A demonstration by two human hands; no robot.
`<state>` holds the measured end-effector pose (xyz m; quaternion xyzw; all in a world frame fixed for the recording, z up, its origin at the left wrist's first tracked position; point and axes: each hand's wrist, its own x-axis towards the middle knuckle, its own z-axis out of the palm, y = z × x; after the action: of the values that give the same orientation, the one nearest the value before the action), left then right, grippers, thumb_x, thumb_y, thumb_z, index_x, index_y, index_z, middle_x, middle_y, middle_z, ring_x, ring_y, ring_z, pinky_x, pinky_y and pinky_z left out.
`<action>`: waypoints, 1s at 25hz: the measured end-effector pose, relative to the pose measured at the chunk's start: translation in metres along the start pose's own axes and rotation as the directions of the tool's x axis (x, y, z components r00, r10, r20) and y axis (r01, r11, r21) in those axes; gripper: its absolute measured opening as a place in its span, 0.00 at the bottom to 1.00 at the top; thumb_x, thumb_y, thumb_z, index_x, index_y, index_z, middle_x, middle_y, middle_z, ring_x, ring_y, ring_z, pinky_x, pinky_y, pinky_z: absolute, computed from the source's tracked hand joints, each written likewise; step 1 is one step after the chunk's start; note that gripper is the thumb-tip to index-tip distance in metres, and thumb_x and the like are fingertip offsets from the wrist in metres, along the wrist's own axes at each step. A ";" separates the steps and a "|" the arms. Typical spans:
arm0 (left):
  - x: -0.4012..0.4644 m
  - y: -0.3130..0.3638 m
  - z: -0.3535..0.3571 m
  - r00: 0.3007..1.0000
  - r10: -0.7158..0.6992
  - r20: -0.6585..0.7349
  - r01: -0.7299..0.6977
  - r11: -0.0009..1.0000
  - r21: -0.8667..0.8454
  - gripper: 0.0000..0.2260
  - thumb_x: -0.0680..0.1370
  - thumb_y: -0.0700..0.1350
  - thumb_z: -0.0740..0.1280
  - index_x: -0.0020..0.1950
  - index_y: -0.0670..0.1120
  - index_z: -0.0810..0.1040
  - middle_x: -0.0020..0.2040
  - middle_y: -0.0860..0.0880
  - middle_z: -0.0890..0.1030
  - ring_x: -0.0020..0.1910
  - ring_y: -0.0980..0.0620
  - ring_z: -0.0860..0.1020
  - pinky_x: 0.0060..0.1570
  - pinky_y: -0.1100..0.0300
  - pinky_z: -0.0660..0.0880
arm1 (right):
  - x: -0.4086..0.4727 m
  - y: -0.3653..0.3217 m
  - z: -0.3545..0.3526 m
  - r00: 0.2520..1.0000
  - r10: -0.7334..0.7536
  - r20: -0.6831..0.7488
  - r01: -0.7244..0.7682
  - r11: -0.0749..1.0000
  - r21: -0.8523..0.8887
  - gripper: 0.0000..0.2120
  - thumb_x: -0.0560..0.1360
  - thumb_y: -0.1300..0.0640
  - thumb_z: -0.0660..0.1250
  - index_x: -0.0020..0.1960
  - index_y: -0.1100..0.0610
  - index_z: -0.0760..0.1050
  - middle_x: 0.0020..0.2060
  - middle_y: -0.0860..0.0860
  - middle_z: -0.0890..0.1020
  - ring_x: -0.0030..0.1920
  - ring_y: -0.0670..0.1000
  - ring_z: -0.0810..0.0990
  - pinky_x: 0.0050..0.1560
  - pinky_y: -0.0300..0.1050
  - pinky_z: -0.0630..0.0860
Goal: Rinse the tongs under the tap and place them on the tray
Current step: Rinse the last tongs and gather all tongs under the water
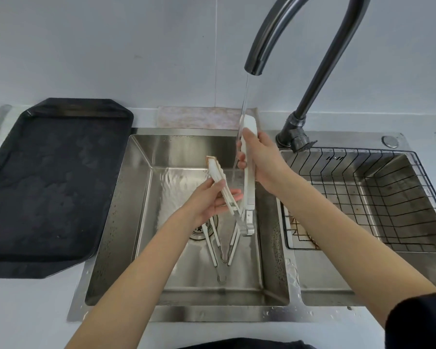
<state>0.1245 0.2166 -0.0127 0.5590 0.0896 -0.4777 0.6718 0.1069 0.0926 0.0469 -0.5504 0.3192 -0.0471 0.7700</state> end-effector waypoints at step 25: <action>0.005 0.007 0.013 0.996 0.088 -0.009 -0.088 0.993 -0.072 0.04 0.79 0.49 0.61 0.49 0.50 0.72 0.38 0.51 0.76 0.35 0.56 0.75 0.30 0.66 0.75 | 0.015 0.055 -0.041 0.925 0.334 -0.180 -0.315 0.941 0.126 0.17 0.81 0.45 0.50 0.59 0.58 0.64 0.35 0.53 0.70 0.25 0.45 0.62 0.16 0.32 0.62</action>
<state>0.1268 0.2023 -0.0065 0.5390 0.0843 -0.4423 0.7118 0.0807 0.0740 -0.0159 -0.4453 0.4786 0.0113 0.7567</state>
